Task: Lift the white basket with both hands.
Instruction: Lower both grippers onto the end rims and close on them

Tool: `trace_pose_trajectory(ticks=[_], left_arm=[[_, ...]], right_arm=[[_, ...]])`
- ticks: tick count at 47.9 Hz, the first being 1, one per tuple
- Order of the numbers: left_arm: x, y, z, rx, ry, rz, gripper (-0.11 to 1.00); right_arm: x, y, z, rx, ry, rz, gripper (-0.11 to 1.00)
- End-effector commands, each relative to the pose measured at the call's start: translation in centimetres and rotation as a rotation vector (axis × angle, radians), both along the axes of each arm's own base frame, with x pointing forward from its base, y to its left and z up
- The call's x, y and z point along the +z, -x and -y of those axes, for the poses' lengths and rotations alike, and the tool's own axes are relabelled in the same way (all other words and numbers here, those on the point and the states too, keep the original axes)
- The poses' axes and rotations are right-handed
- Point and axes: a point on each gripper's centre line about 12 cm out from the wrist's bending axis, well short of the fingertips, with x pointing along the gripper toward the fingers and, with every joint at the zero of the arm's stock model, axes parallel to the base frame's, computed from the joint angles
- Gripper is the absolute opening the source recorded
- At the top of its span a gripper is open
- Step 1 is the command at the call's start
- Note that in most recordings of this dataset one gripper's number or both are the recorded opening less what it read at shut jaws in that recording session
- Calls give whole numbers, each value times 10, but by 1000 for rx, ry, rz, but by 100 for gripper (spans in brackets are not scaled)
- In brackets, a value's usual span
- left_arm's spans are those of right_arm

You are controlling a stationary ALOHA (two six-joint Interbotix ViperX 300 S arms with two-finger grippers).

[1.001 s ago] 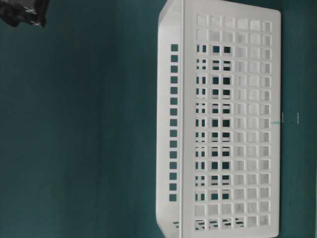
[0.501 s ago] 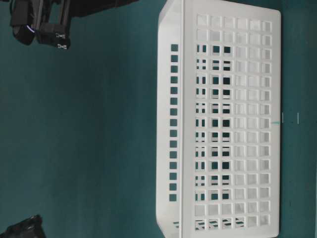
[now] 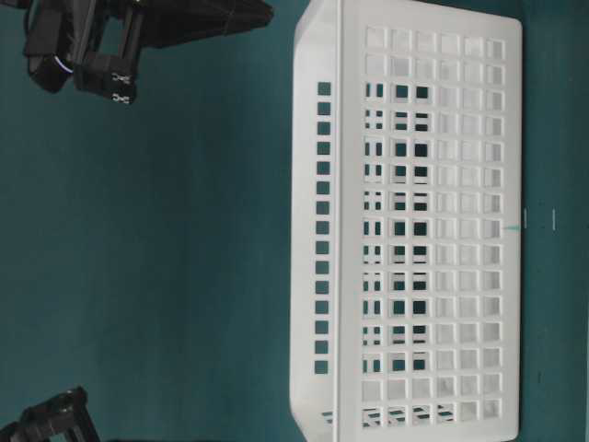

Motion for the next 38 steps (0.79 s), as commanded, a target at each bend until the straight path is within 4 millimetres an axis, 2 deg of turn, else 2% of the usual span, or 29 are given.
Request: trace_pose_trajectory(ticks=[1,6,9,20,22,26,38], left_arm=[[9,-3,2,-34,-31,54,6],[9,-4,5,-92,-63,56,16],[9,-3,6,-111,-73,53,26],[7,-1,7,-91,-57,48,89],[7,-2,6,-86,-56,50,96],[5,-5,6,-73,-50,57,99],[-11,-3,7,-60,-30,26,96]], right_arm=[[3,-4,-1,25,22,43,7],[5,-9,-1,47,48,101,18],[4,-9,-1,44,48,107,28],[0,-1,0,-61,-2,55,85],[-2,0,0,-71,-7,43,92],[-6,3,-1,-85,-20,23,99],[-20,10,-3,-178,-55,-11,97]])
